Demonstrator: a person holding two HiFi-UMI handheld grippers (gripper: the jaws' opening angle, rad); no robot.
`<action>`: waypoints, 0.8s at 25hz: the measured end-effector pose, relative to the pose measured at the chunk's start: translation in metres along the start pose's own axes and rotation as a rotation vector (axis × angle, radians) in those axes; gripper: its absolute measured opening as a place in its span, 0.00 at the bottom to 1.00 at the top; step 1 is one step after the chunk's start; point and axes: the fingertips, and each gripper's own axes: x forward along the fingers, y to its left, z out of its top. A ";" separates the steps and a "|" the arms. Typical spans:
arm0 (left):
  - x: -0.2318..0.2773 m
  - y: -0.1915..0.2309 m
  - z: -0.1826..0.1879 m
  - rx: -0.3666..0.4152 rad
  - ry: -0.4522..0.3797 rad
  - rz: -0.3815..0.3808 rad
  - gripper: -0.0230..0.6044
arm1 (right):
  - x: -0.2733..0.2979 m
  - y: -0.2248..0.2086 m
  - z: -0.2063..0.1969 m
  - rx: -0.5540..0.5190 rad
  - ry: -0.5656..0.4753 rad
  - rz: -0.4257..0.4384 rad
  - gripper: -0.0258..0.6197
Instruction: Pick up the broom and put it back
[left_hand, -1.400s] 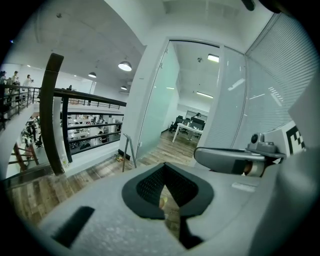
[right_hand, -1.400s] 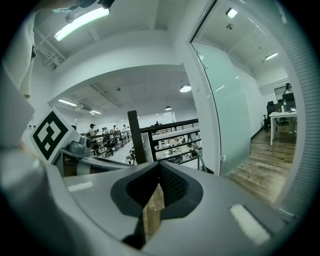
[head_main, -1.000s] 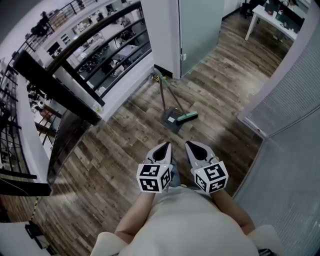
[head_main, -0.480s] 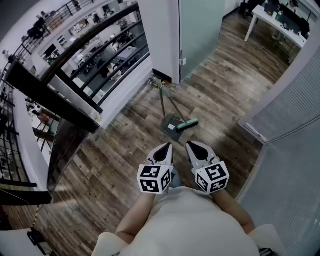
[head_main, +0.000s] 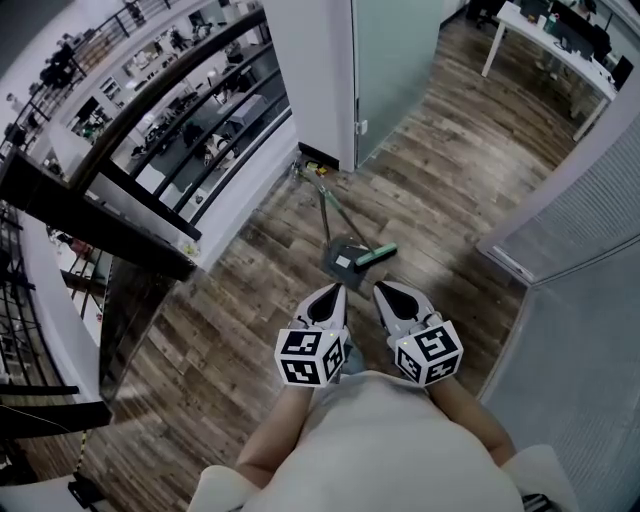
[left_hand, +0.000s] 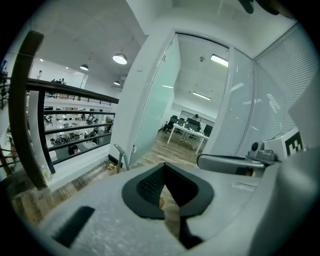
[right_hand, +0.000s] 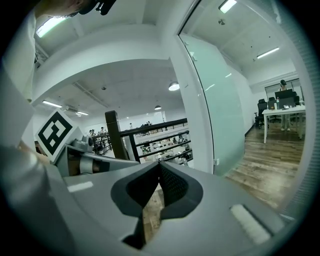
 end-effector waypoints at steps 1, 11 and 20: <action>0.003 0.004 0.003 0.000 0.003 -0.003 0.04 | 0.005 -0.001 0.002 0.001 0.000 -0.001 0.05; 0.032 0.054 0.026 0.004 0.026 -0.030 0.04 | 0.066 -0.008 0.016 -0.008 0.011 -0.020 0.05; 0.056 0.094 0.039 0.003 0.036 -0.039 0.04 | 0.111 -0.021 0.022 -0.019 0.019 -0.044 0.05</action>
